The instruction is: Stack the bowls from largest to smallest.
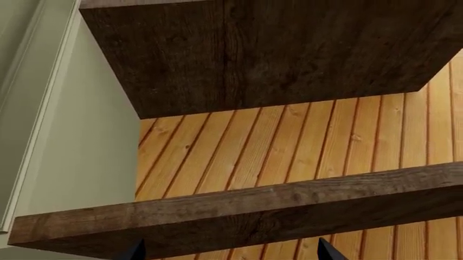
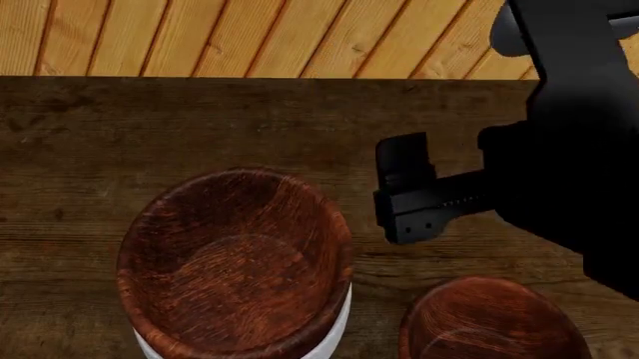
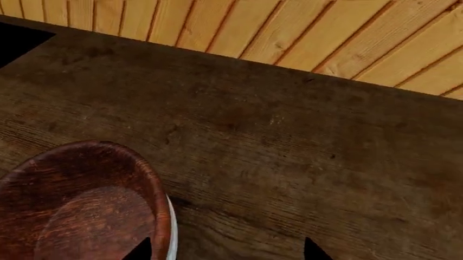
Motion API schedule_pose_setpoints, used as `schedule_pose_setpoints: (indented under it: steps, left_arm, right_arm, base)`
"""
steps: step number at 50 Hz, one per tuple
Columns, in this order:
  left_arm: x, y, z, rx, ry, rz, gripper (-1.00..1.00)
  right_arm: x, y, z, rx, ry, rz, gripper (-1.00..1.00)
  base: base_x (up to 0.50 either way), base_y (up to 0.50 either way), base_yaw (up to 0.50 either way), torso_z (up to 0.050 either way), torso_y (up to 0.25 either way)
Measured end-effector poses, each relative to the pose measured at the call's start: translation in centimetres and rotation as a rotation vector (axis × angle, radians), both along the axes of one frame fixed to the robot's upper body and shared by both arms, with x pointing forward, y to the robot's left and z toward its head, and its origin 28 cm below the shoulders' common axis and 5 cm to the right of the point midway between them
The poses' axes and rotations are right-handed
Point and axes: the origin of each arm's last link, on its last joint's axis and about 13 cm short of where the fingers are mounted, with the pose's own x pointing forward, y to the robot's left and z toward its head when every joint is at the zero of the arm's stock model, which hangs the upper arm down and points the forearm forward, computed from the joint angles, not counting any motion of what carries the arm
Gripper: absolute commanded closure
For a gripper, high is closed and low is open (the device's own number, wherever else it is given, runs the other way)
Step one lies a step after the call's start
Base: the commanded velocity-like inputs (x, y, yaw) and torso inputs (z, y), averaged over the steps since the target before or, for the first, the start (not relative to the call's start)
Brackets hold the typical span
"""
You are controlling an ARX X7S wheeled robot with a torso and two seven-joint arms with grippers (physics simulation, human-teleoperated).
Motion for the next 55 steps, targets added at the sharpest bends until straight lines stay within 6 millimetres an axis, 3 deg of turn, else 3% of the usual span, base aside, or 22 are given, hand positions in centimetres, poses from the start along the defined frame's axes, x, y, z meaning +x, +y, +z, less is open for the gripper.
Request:
schedule_pose_setpoints:
  steps: [11,30,55]
  left_arm:
    - [0.1,-0.2,0.0,-0.001,-0.002,-0.008,-1.0]
    - [0.2,-0.4,-0.2,-0.002,-0.001,-0.018,-1.0]
    - [0.2,-0.7,-0.3,0.005,0.004,-0.027,-1.0]
  right_arm:
    - [-2.9,-2.6,-0.2,-0.011,0.011,-0.111,-1.0]
    - [-6.1,-4.9,-1.5,-0.042,0.064,-0.253,-1.0]
    - [-5.1,-6.2,-5.2,-0.022,0.139,-0.341,-1.0]
  base:
    - [0.0,0.0,0.0,0.0,0.0]
    - [0.0,0.0,0.0,0.0,0.0]
    - [0.0,0.0,0.0,0.0,0.0]
